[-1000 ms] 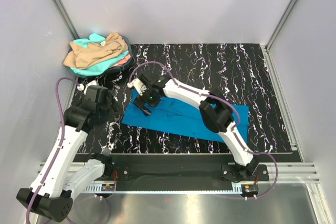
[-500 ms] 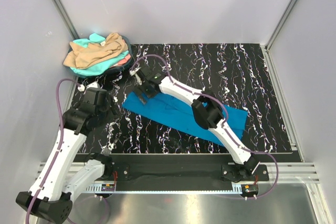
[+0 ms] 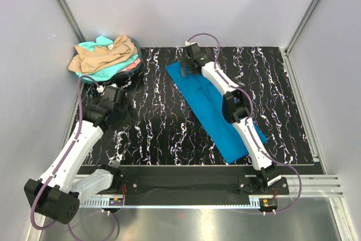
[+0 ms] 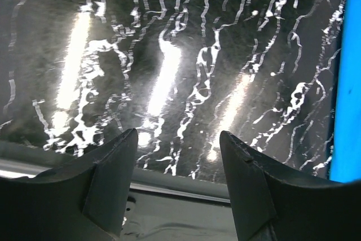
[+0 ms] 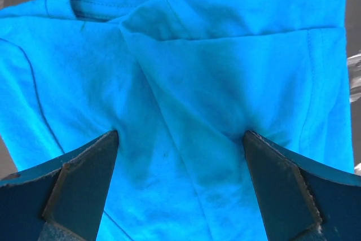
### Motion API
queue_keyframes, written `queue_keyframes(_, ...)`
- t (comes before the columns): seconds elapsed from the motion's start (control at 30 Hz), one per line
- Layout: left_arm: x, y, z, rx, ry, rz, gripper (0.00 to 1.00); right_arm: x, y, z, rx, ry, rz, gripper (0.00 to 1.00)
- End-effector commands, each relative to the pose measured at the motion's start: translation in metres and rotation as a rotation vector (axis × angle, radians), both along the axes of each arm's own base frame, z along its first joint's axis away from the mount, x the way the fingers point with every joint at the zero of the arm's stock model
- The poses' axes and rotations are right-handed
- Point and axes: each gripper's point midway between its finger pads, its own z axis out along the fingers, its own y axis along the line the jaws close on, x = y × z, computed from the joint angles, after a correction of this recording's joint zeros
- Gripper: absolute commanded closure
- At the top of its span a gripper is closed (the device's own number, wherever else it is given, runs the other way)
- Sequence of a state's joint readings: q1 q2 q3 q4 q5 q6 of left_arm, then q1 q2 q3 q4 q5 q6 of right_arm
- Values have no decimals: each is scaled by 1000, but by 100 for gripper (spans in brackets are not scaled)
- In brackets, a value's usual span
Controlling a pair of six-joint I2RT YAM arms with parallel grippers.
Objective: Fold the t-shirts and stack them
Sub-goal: Fold the tshirt
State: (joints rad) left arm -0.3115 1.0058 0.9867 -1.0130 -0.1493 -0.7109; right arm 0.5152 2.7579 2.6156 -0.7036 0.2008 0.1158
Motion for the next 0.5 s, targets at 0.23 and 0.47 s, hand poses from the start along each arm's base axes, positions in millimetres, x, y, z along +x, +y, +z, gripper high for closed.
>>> queue_keyframes(0.23, 4, -41, 17, -117, -80, -56, 36, 7, -39, 131, 101, -125, -4, 0)
queue_keyframes(0.47, 5, -49, 39, -136, -125, -100, 36, -63, -98, 153, -35, -6, -87, 0)
